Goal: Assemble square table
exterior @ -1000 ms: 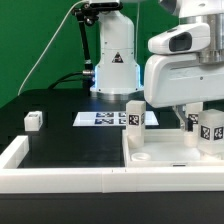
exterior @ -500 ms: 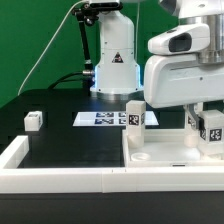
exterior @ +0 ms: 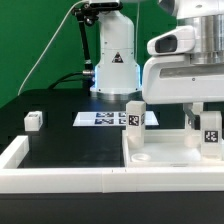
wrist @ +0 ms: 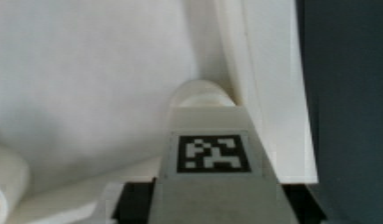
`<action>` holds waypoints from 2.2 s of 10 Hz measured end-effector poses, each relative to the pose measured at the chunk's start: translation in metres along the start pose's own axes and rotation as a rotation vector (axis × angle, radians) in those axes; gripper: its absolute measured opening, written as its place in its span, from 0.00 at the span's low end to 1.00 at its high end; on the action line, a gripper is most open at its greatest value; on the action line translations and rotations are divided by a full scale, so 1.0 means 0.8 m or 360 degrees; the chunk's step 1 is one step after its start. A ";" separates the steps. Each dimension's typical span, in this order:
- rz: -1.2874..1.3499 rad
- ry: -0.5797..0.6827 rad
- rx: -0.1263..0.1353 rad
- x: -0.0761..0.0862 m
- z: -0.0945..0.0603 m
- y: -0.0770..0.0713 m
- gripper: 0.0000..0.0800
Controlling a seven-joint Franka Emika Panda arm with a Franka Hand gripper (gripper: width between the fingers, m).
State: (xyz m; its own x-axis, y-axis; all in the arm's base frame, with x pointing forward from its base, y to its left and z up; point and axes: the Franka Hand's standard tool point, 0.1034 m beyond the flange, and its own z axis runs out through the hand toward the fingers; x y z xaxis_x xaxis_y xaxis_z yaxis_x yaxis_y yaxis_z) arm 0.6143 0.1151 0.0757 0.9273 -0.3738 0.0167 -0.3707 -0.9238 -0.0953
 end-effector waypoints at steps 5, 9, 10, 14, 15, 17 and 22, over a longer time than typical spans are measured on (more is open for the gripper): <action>0.0960 -0.0010 -0.0007 -0.005 0.003 -0.006 0.36; 0.1319 -0.0023 0.0005 -0.004 0.003 -0.007 0.37; 0.1252 -0.0022 0.0005 -0.004 0.003 -0.007 0.37; 0.0653 -0.0018 0.0007 -0.004 0.002 -0.007 0.77; 0.0450 -0.0017 0.0008 -0.004 0.002 -0.007 0.80; 0.0120 -0.0013 0.0005 -0.003 0.002 -0.006 0.81; -0.0545 -0.0024 -0.0016 -0.003 0.000 -0.004 0.81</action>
Offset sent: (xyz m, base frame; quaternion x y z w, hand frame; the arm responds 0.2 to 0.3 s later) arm -0.0067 0.0077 -0.0150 -0.0354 -0.0061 0.2347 0.9714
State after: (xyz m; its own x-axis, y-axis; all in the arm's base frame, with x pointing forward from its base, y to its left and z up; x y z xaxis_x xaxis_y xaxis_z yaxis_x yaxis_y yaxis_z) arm 0.6131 0.1195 0.0760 0.9987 -0.0408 0.0312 -0.0383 -0.9963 -0.0767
